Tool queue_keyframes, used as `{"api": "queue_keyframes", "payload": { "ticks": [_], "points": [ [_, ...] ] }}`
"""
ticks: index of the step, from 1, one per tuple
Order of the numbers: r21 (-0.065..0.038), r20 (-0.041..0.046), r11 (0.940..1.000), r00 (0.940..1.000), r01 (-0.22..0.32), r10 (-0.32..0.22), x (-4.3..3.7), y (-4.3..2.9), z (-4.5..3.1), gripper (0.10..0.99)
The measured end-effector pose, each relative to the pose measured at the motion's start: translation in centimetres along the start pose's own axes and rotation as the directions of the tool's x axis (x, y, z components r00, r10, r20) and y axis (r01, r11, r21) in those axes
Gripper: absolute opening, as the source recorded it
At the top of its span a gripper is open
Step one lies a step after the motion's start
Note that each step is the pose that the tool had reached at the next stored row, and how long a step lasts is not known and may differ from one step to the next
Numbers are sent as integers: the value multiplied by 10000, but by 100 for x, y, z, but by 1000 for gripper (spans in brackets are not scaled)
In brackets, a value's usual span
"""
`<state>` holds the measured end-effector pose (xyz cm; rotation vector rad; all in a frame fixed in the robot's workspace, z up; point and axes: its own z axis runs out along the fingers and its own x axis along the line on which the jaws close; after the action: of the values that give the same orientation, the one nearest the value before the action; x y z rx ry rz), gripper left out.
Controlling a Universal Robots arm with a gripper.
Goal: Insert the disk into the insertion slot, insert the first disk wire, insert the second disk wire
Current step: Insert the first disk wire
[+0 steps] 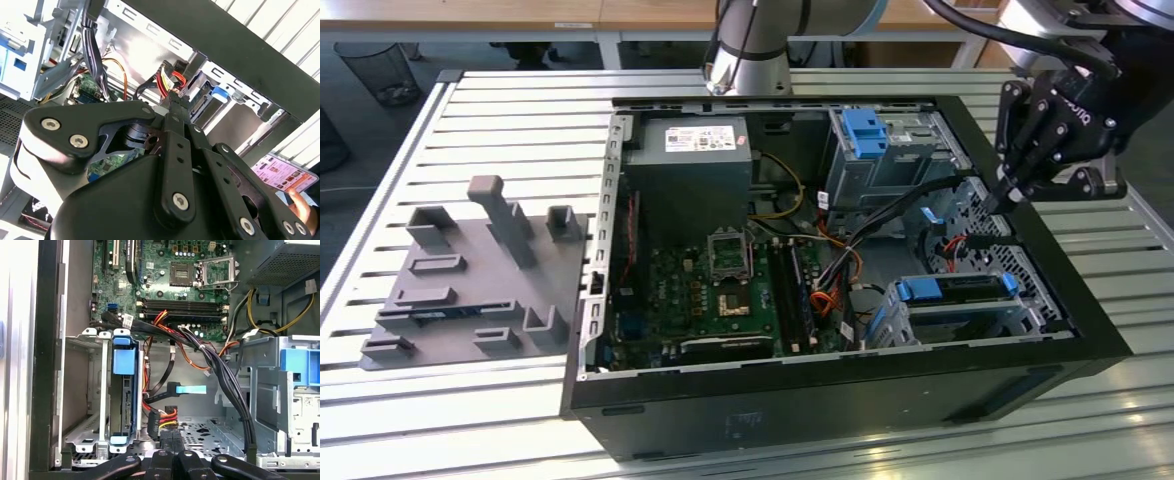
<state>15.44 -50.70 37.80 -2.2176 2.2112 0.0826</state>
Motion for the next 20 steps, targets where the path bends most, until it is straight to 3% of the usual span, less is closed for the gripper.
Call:
{"api": "queue_keyframes", "payload": {
  "ticks": [4, 10, 14, 20],
  "points": [
    [0, 0, 10000, 10000, 0, 0, -39, -10, 2, 106],
    [0, -10, 10000, 10000, -11, 11, -24, -11, 3, 106],
    [25, 7, 9983, 9983, -587, 587, -22, -11, 8, 106],
    [63, 40, 9881, 9882, -1534, 1534, -21, -11, 23, 106]
  ]
}}
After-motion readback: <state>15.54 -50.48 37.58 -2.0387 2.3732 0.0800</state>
